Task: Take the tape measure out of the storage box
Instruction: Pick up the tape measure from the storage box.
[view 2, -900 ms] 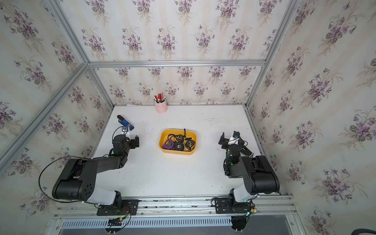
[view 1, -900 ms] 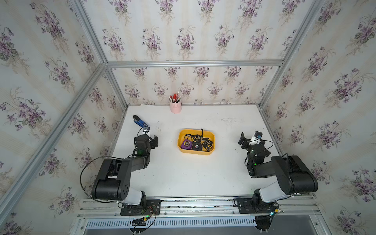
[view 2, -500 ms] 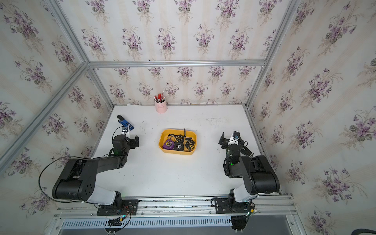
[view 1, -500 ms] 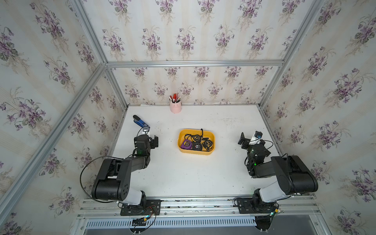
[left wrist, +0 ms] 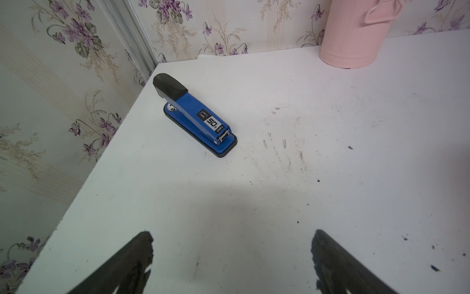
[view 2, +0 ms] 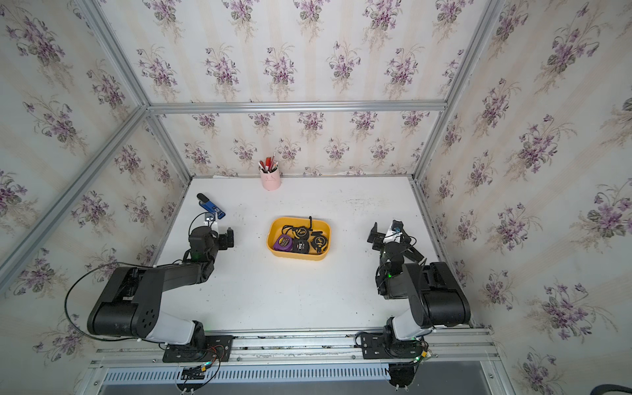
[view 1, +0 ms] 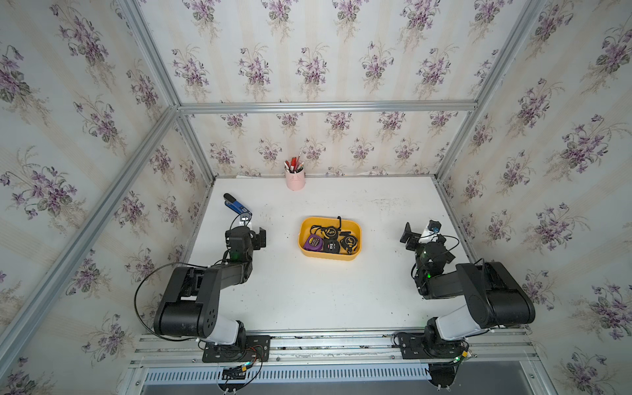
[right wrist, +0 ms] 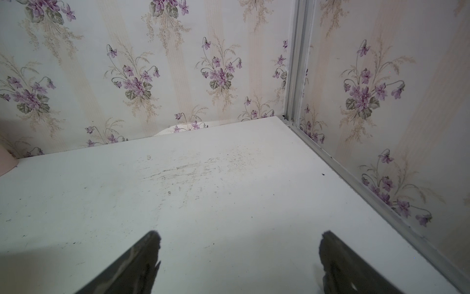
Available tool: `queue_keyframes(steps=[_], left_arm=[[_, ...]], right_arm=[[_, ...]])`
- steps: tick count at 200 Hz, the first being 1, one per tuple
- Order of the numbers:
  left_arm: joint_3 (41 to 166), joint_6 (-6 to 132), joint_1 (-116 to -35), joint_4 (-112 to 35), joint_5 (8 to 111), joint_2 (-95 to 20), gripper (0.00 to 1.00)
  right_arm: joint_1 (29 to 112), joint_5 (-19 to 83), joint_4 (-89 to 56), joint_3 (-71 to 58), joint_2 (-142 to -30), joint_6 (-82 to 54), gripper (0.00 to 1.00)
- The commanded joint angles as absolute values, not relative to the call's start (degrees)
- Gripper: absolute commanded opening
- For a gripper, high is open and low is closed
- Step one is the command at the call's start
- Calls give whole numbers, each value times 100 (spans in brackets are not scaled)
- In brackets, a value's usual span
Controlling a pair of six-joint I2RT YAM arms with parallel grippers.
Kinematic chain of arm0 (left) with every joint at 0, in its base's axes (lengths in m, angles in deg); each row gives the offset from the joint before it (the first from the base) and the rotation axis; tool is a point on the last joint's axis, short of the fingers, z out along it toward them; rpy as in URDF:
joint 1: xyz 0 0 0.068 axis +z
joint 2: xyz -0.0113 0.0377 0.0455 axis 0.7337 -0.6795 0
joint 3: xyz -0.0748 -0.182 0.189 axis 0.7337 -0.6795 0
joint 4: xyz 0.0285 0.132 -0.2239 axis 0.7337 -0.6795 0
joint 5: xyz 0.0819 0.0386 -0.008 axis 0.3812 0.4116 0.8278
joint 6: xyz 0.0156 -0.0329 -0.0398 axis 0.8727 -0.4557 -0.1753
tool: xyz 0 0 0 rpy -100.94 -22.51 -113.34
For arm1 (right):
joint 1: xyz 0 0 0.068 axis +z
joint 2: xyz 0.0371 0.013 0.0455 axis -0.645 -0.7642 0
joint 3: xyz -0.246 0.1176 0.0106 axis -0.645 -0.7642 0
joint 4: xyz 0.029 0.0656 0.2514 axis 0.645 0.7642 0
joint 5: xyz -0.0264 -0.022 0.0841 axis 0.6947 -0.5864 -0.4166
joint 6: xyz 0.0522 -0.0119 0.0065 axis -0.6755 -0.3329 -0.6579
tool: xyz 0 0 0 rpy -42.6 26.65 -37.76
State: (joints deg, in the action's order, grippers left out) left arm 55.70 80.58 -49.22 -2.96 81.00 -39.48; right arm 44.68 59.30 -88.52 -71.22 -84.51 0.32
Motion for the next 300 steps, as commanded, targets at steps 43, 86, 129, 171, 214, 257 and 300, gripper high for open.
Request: queue_keyframes(steps=[43, 86, 129, 171, 214, 257, 300], left_arm=[[6926, 7596, -5125, -3063, 8693, -2876, 100], [8171, 7107, -5751, -5155, 8525, -2882, 100], [9612, 6844, -7090, -6946, 8733, -3374, 100], [10585, 5351, -7550, -8008, 7767, -4208, 100], [11492, 5248, -8396, -8291, 7342, -5356, 100], [12731, 5501, -8726, -8797, 6991, -6418, 100], [13254, 5879, -8714, -9065, 6676, -7229, 100]], right_arm=[[4675, 6631, -6727, -6168, -7789, 64, 100], [4680, 6705, -5478, -5727, -7444, -330, 100], [4711, 6513, -4639, -5582, -6774, -844, 100], [4759, 5618, -3735, -5135, -6418, -1330, 100], [4803, 4750, -2304, -4402, -6510, -2284, 100], [5005, 4872, -1493, -4371, -6080, -1909, 100], [5009, 4577, -1223, -4390, -5680, -1697, 100]])
